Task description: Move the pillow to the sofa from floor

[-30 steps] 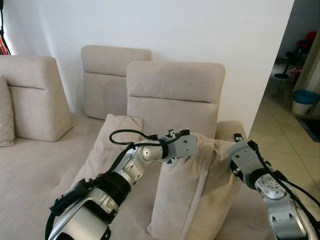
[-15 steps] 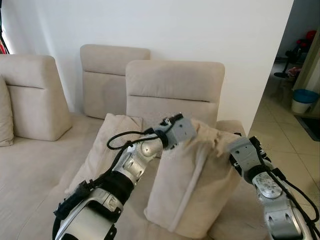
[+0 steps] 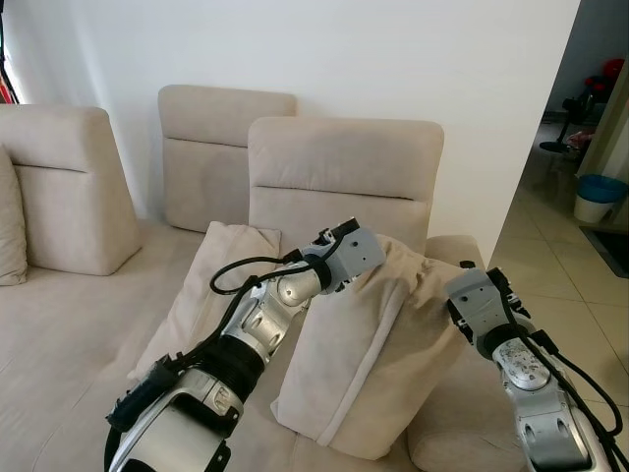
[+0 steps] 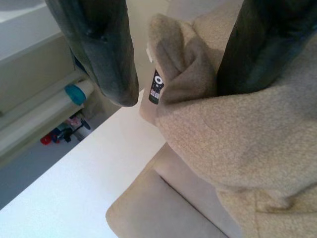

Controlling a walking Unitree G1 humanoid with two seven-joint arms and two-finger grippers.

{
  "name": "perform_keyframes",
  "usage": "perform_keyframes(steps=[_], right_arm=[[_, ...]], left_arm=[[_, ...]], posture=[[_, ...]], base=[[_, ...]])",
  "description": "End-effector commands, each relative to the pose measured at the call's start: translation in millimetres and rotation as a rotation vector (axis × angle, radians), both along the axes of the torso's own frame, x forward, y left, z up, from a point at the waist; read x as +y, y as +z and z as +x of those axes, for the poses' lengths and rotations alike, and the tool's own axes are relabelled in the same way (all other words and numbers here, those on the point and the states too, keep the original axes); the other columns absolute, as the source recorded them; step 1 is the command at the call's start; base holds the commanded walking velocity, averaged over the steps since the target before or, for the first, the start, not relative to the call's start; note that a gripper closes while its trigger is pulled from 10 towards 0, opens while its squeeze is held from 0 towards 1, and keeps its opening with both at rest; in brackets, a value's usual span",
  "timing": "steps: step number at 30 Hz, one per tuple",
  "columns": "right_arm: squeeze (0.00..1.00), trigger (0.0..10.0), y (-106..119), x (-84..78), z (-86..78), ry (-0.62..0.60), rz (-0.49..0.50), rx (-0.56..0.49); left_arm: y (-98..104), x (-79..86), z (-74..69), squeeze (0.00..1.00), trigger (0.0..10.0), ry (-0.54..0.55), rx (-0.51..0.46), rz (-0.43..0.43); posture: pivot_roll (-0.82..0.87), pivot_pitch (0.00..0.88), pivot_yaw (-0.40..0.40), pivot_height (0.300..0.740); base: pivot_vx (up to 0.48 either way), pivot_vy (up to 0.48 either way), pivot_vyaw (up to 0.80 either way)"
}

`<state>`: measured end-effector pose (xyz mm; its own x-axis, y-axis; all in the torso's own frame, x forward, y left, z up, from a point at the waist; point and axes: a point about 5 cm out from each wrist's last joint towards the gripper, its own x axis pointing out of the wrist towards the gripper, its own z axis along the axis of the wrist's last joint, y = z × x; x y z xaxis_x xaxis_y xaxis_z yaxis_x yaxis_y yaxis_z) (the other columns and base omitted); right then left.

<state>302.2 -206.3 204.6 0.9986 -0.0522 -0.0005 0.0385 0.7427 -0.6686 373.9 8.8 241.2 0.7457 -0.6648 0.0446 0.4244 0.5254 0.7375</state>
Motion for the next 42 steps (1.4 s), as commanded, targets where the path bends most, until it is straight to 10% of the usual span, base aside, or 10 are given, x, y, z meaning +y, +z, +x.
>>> perform_keyframes(steps=[1, 5, 6, 7, 8, 10, 15, 16, 27, 42], right_arm=[[0.0, 10.0, 6.9, 6.7, 2.2, 0.031, 0.014, -0.039], [0.0, 9.2, 7.0, 0.0, 5.0, -0.01, 0.012, -0.046], [0.0, 4.2, 7.0, -0.9, 6.0, -0.007, 0.023, -0.046], [0.0, 4.2, 7.0, -0.9, 6.0, -0.007, 0.023, -0.046], [0.0, 4.1, 7.0, -1.0, 6.8, -0.002, 0.033, -0.045], [0.0, 6.0, 6.4, -0.3, 7.8, 0.007, 0.049, -0.039], [0.0, 10.0, 4.4, 0.3, 9.0, 0.005, 0.056, -0.028], [0.0, 10.0, 0.3, -0.8, 10.6, 0.0, 0.053, -0.005], [0.0, 10.0, 3.0, 0.5, 12.7, 0.012, 0.063, -0.039], [0.0, 10.0, -37.6, 55.2, -30.0, 0.185, 0.273, -0.223]], left_arm=[[4.9, -9.0, -4.0, 0.0, 10.0, -0.032, -0.027, 0.006], [7.1, -5.4, -0.1, 0.0, 10.0, 0.005, -0.037, 0.004], [8.0, -4.2, 0.4, 0.0, 10.0, 0.004, -0.037, 0.004], [8.0, -4.2, 0.4, 0.0, 10.0, 0.004, -0.037, 0.004], [8.8, -3.5, 0.3, 0.71, 10.0, 0.0, -0.04, 0.006], [9.2, -2.1, 0.1, 1.0, 10.0, 0.001, -0.043, 0.006], [8.5, 2.4, 3.4, 1.0, 10.0, 0.045, -0.056, 0.021], [8.3, 5.0, 6.1, 0.0, 10.0, 0.074, -0.061, 0.024], [15.8, 6.8, 7.5, 0.0, 10.0, 0.099, -0.062, -0.077], [-43.2, 21.2, -9.1, 0.0, 10.0, 0.112, 0.393, -0.75]], posture=[[-0.09, 0.0, 0.04, 0.74], [-0.09, 0.0, 0.041, 0.74], [-0.09, 0.0, 0.042, 0.74], [-0.09, 0.0, 0.042, 0.74], [-0.09, 0.0, 0.042, 0.74], [-0.08, 0.0, 0.041, 0.74], [-0.08, 0.0, 0.04, 0.74], [-0.08, 0.0, 0.04, 0.74], [-0.08, 0.0, 0.04, 0.74], [-0.09, 0.0, 0.034, 0.74]], base=[[0.0, 0.0, 0.0], [0.0, 0.0, 0.0], [0.0, 0.0, 0.0], [0.0, 0.0, 0.0], [0.0, 0.0, 0.0], [0.0, 0.0, 0.0], [0.0, 0.0, 0.0], [0.0, 0.0, 0.0], [0.0, 0.0, 0.0], [0.0, 0.0, 0.0]])
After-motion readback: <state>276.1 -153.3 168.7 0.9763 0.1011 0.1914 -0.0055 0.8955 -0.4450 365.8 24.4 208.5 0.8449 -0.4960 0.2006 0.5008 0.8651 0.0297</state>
